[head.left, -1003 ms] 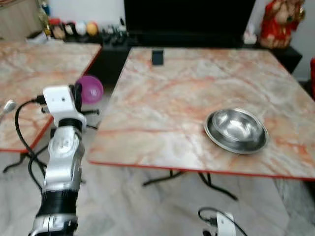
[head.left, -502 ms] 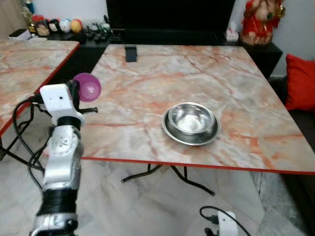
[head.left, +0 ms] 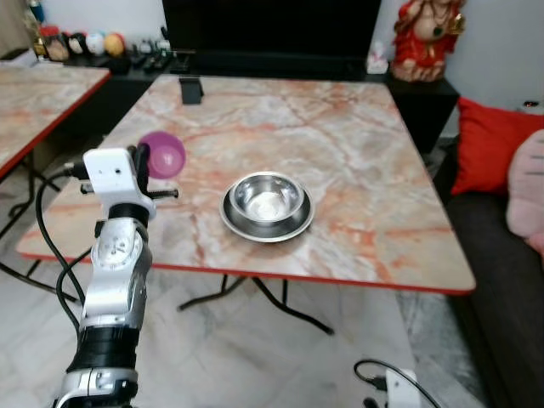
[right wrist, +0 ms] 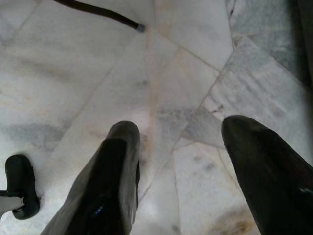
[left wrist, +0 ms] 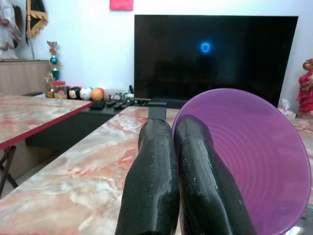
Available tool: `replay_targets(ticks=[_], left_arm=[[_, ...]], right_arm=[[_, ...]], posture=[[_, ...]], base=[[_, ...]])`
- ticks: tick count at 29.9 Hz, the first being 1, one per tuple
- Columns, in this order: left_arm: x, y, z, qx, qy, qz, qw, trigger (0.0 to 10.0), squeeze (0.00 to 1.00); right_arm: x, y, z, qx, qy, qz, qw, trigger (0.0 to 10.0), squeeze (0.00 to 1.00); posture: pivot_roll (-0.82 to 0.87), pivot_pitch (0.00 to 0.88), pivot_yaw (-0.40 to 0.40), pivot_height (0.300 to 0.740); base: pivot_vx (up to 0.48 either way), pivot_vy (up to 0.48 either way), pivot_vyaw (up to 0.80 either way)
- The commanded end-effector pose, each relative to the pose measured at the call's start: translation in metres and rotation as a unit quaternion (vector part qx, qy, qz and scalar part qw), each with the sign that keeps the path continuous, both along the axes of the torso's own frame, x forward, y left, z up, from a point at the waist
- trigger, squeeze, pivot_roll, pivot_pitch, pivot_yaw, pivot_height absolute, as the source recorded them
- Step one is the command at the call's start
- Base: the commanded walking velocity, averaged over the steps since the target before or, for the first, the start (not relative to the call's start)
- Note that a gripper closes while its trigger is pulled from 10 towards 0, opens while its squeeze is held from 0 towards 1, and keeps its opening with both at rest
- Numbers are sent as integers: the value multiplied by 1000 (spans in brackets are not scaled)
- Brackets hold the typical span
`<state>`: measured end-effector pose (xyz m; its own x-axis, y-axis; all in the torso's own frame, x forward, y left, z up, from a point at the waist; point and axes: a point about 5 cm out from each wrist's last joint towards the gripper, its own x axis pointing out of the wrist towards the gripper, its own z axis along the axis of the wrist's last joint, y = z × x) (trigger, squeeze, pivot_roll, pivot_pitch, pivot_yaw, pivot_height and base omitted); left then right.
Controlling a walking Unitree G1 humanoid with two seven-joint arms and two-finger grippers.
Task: Setting the table
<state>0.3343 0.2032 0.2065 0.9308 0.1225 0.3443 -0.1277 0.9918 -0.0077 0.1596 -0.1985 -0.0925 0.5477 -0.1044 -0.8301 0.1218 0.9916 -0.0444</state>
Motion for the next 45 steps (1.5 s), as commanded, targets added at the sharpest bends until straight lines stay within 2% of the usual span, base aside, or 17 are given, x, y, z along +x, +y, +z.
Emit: replay_targets(ticks=[1,15,20,28,45], left_arm=[[0,6,4,6,-4,3,1000,10000,0],[-1,6,8,-2,-10,-12,1000,10000,0],[-1,6,7,-3,-9,-12,1000,10000,0],[-1,5,8,-5,-11,-12,1000,10000,0],[-1,4,8,-10,-12,-12,1000,10000,0]], right_arm=[[2,9,0,11,-1,5,1000,10000,0],[2,10,-1,14,1,5,1000,10000,0],[2,10,-1,15,3,5,1000,10000,0],[3,9,0,12,-2,7,1000,10000,0],[3,9,0,16,-5,6,1000,10000,0]], posture=[[27,0,-38,740],[28,0,-40,740],[30,0,-42,740],[32,0,-46,740],[32,0,-47,740]], base=[[0,0,0],[0,0,0],[0,0,-713],[0,0,0],[253,0,-195]])
